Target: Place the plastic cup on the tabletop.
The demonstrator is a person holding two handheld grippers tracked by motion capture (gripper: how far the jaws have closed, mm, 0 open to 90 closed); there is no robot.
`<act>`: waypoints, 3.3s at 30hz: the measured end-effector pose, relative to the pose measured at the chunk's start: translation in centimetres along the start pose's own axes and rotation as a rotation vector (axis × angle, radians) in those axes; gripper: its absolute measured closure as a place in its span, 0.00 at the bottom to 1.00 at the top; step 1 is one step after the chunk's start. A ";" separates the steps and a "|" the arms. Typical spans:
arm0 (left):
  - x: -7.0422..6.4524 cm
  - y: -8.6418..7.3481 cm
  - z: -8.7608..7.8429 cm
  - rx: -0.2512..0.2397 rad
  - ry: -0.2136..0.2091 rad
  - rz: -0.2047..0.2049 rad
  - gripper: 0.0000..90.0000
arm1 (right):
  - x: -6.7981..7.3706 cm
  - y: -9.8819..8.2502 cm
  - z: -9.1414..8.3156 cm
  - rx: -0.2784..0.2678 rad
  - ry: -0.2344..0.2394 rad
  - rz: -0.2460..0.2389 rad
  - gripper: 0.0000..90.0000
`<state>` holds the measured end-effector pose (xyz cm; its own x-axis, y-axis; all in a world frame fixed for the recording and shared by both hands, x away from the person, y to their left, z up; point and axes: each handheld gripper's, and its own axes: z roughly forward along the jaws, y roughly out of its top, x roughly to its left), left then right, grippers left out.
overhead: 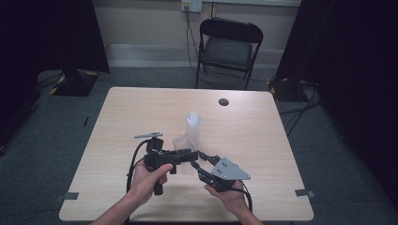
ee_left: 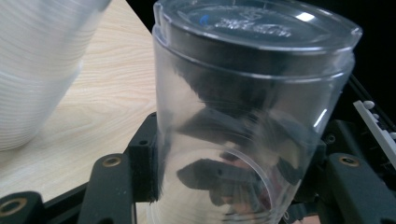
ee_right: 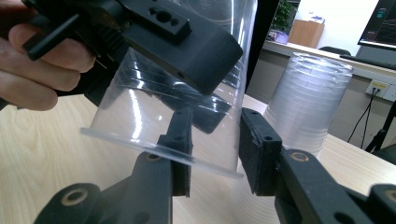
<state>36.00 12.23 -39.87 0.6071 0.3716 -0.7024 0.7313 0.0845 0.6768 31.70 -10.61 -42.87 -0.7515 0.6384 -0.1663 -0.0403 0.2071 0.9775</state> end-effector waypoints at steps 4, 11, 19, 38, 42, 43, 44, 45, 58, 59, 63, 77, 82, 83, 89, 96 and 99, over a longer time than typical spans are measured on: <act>-0.6 -0.3 0.2 0.002 -0.017 -0.008 0.47 | 0.1 0.1 -0.2 -0.010 -0.002 0.000 0.75; -0.5 -0.4 0.3 -0.008 -0.041 -0.039 0.46 | 0.1 0.2 -0.4 -0.031 -0.014 0.001 0.75; -0.4 -0.7 0.7 0.005 -0.075 -0.062 0.45 | 0.1 0.3 -0.5 -0.071 -0.033 0.001 0.82; 0.0 -0.5 0.9 -0.008 -0.080 -0.006 0.26 | -0.4 0.5 -1.2 -0.078 -0.055 0.005 0.97; -0.2 -0.6 0.9 -0.023 -0.080 -0.003 0.24 | -0.4 0.6 -1.4 -0.083 -0.076 0.009 0.98; -0.5 -0.6 0.8 -0.024 -0.089 -0.001 0.23 | -0.5 0.6 -1.4 -0.084 -0.091 0.023 0.98; -0.5 -0.6 0.8 -0.024 -0.089 -0.001 0.23 | -0.5 0.6 -1.4 -0.084 -0.091 0.023 0.98; -0.6 -0.6 0.9 -0.018 -0.087 0.015 0.22 | -0.9 0.5 -1.6 -0.084 -0.105 0.039 0.99; -0.7 -0.5 0.6 0.004 -0.031 0.119 0.19 | -2.4 0.7 -2.3 -0.051 -0.124 0.094 0.98; -0.6 -0.4 0.5 0.006 -0.022 0.141 0.19 | -2.5 0.7 -2.3 -0.052 -0.123 0.099 0.98; -0.5 -0.2 -0.1 0.001 0.020 0.211 0.19 | -3.1 0.8 -2.7 -0.024 -0.129 0.121 0.98; -0.9 0.0 -0.6 0.007 0.103 0.349 0.19 | -4.6 1.1 -2.9 0.132 -0.089 0.250 1.00; -0.7 -0.3 -0.9 0.027 0.142 0.381 0.18 | -5.0 1.1 -2.8 0.170 -0.039 0.294 1.00; -0.6 -0.5 -1.0 0.014 0.134 0.393 0.18 | -5.1 1.0 -2.7 0.192 -0.016 0.311 1.00; -0.3 -1.4 -1.0 0.037 0.163 0.481 0.19 | -5.5 0.7 -2.6 0.249 0.003 0.359 1.00; 0.4 -1.9 -1.4 0.124 0.194 0.512 0.18 | -5.9 0.6 -2.4 0.334 0.046 0.389 1.00; 0.7 -2.3 -1.4 0.149 0.212 0.543 0.18 | -5.9 0.5 -2.1 0.370 0.080 0.405 1.00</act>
<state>34.30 13.59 -41.62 0.8420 0.5029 -0.1950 0.3789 -0.2942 0.8774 34.71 -15.81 -41.12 -0.7073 0.6656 0.2381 0.4856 0.2127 0.8479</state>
